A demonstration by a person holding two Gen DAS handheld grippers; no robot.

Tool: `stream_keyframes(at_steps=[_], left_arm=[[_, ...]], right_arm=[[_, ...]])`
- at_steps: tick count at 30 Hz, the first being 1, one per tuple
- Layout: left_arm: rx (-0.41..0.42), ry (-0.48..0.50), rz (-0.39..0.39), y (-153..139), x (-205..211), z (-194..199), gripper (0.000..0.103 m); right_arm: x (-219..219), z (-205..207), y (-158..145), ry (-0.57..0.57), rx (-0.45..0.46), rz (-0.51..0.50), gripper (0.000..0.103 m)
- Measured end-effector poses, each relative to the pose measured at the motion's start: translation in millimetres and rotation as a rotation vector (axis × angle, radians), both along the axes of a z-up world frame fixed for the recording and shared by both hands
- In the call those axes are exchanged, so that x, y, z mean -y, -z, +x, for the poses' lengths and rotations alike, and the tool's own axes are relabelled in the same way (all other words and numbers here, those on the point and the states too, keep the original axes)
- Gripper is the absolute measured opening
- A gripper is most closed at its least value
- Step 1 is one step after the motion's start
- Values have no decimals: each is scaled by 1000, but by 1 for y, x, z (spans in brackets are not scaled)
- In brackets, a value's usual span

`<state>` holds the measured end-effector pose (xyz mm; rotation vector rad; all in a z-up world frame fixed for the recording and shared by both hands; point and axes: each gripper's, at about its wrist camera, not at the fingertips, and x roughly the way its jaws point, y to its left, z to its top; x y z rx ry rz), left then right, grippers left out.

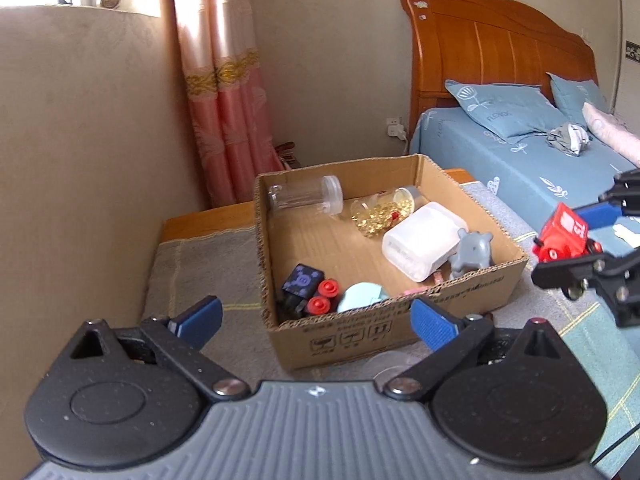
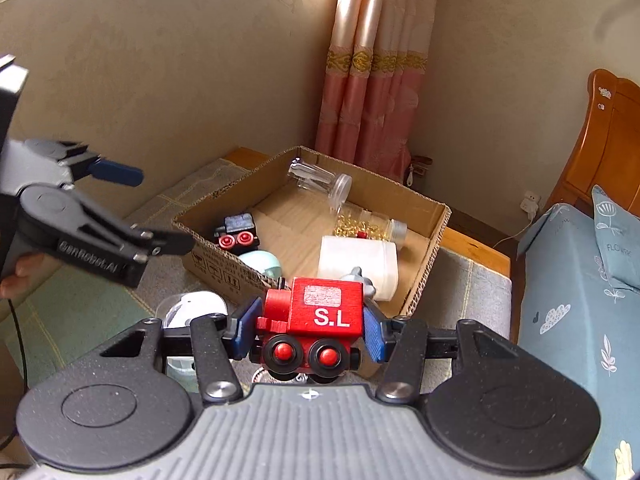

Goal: Organize rigid objects
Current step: 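Carry the earbud case and red train into the box and open both tools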

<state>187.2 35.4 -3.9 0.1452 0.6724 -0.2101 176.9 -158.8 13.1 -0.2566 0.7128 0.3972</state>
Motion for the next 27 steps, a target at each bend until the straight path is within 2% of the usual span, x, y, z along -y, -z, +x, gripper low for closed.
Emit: stream_keyframes(at_steps=[4,9,17,23,24,25,26,27], left_arm=[[1,-75,-1,3,-20,-18,100],[2,-145,7,7,-39,-34,100],[-4,-209,-29,9,-62,-46,100],[-14,-215,-32,12,-65,-53,100],[-15,-217,-32,12,-64,-53,100],[-15,-219,-32,12,-64,-53,100],[-16,-218,-33,13,-64,-54,100],[-16,-214,-31,13,-63,-55,100]], right_arm=[[-13,24,-7,-19,-12,17,58],[-34,53,-13,-48,-14,-16,58],[-72,109,-15,-89,-32,-64,58],[-96,156,-8,-54,-38,-90,58],[-100,163,-6,-52,-36,-97,60],[-103,169,-4,-44,-33,-110,71],[-105,173,-3,-24,-29,-125,87],[-105,174,-1,-12,-24,-136,92]])
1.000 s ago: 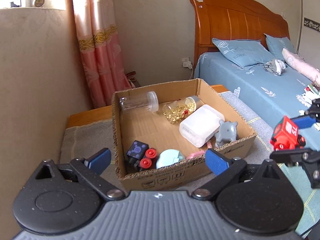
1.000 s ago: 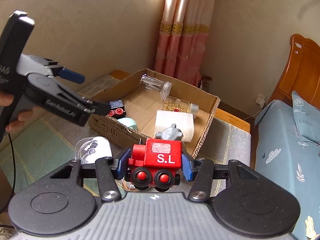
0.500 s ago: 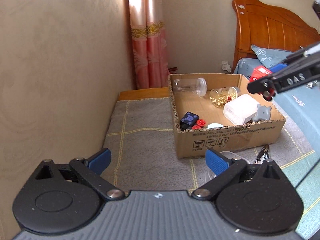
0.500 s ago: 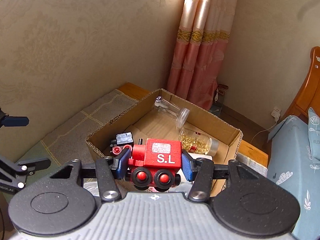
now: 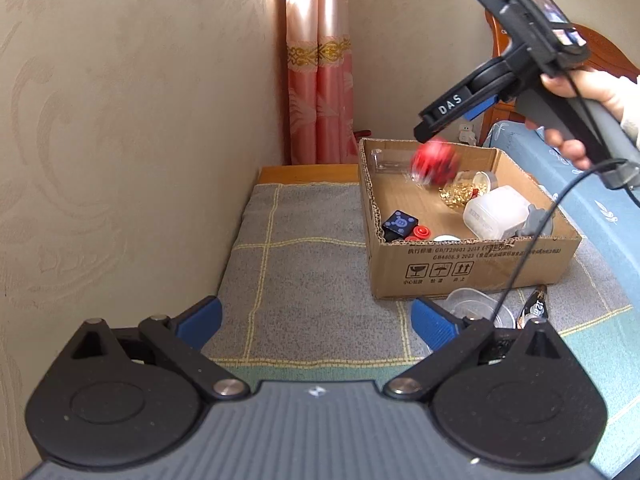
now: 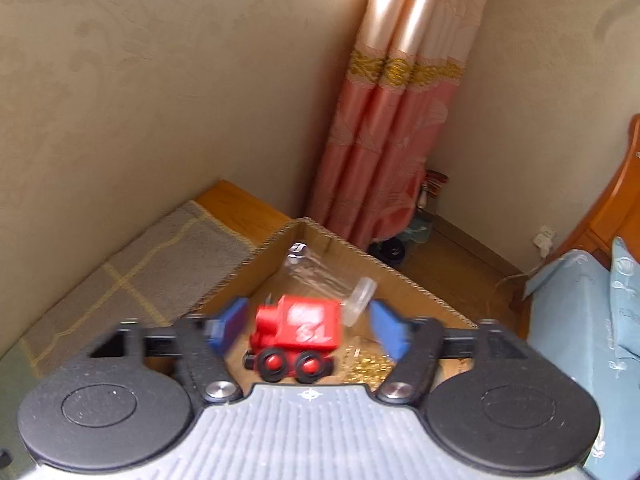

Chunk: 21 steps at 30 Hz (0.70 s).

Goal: Organize rigid objects
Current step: 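Carry the earbud case and red train into the box and open both tools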

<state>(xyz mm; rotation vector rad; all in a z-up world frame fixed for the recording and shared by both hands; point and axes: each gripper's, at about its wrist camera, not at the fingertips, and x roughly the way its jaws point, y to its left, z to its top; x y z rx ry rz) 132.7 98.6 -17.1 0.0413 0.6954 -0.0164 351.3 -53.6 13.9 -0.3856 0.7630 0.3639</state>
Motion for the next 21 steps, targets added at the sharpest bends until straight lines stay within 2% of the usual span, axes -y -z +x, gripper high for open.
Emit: stream_keyframes(at_steps=[3,6,21], left_arm=[[-4,7,10,1,2,0,100],[-8,12,11,2,3,1,100],[-7,53,-13,4,14,0,100]], right_arm=[[2,-4,2,-5,4,0,95],[9,-13,1,-13,-3,32,102],[34,-70,-7,-18,-14,97,103]])
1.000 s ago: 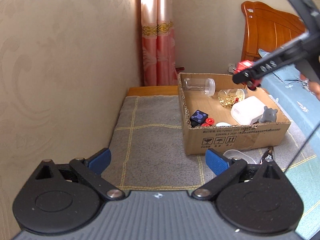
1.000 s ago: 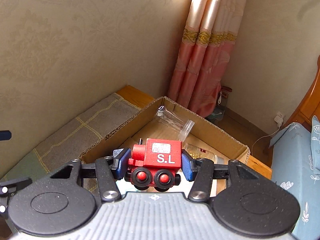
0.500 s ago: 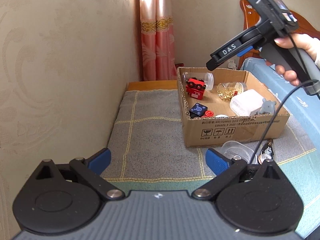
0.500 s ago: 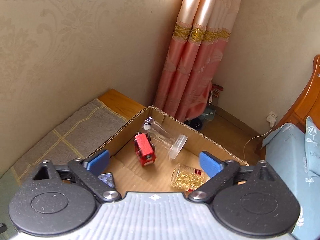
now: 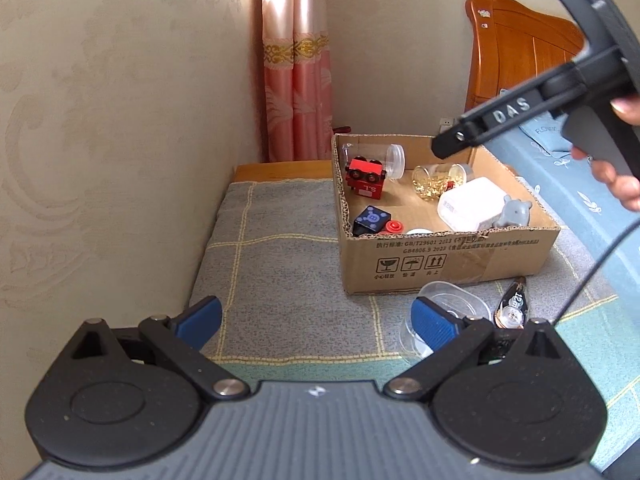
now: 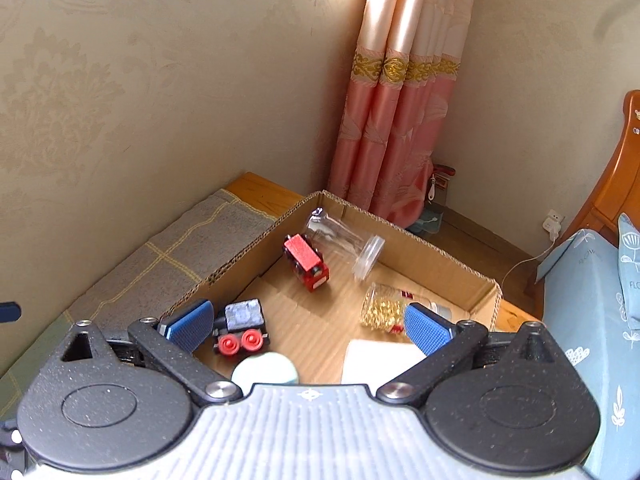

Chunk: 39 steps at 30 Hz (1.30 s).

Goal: Organize rigid objects
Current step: 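Carry the earbud case and red train into the box and open both tools, then move left tool to the clear plastic container while right tool approaches the correction tape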

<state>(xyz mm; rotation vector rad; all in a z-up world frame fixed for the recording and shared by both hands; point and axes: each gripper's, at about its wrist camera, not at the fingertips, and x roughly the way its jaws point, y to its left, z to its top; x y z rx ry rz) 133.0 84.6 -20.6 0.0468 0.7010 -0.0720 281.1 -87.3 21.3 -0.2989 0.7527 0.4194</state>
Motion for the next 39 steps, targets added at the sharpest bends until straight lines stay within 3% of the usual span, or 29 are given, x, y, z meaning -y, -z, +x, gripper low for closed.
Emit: stream_keyframes(at_steps=[8,14,20,25,39], left_arm=[[-11,13,14,5,7,1,101],[-31,17,15,11,10,4,101],[-43,32,20,15,15,4,101],[-50,31,31,16,17,4,101],[-75,58,37,22,27,10,101]], right_arm=[[28,-58,9,56,37,26,103],[56,-86,47,188,-15,33,103],[70,-90,99,286,-116,28,103],[66,-85,127,291,-144,44,103],[71,-81,151,292,-133,48,103]])
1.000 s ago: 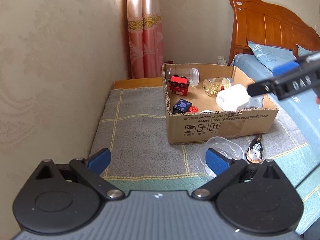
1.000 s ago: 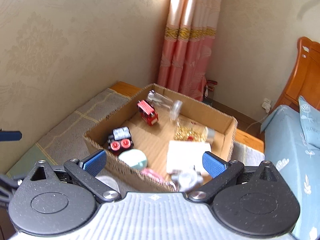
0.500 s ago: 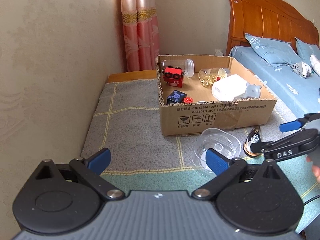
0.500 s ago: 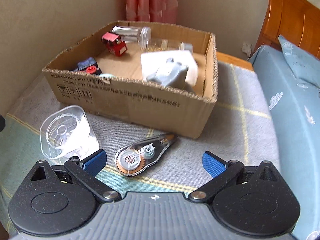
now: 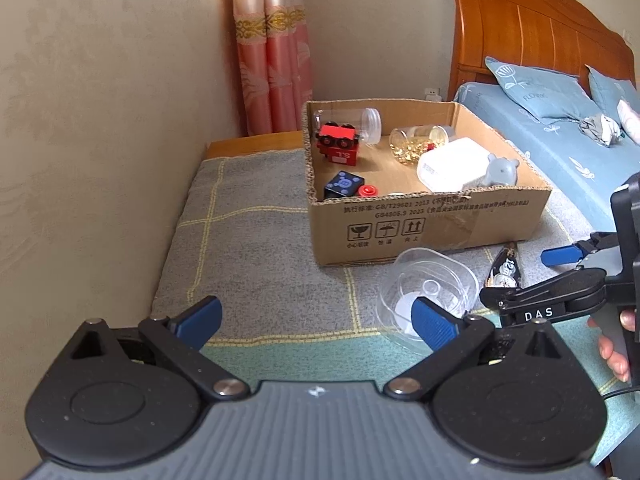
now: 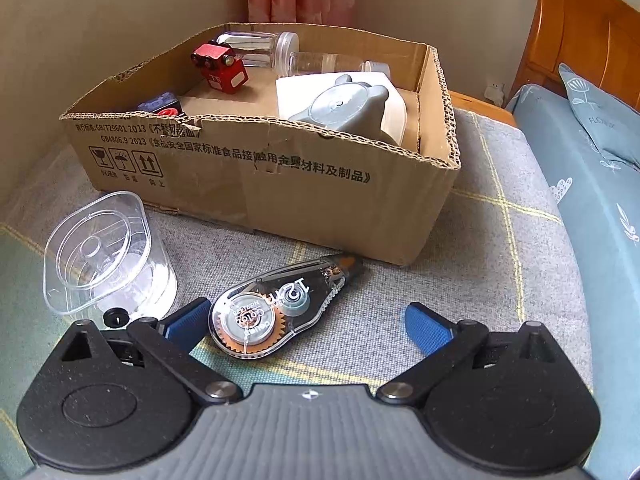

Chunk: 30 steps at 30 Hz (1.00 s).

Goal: Organize rigid objects
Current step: 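Move left tool to the clear plastic container while right tool approaches the correction tape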

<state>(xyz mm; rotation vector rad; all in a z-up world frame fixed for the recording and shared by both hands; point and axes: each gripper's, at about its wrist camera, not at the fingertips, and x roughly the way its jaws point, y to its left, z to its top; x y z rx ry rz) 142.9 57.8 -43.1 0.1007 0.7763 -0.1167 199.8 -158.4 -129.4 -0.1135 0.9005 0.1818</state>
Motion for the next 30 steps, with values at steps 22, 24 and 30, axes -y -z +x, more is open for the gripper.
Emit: stream_keyframes(at_steps=[22,24,30], left_arm=[[-144,144,-16,54,31,26,101],[-145,126,-11,54,23,26,101],[-147,29,23,56,-2,32,101]], right_arm=[[41,-24,3,32,44,13,103],[45,-26,3,37,44,13,103],[46,-27,3,50,39,9,103]])
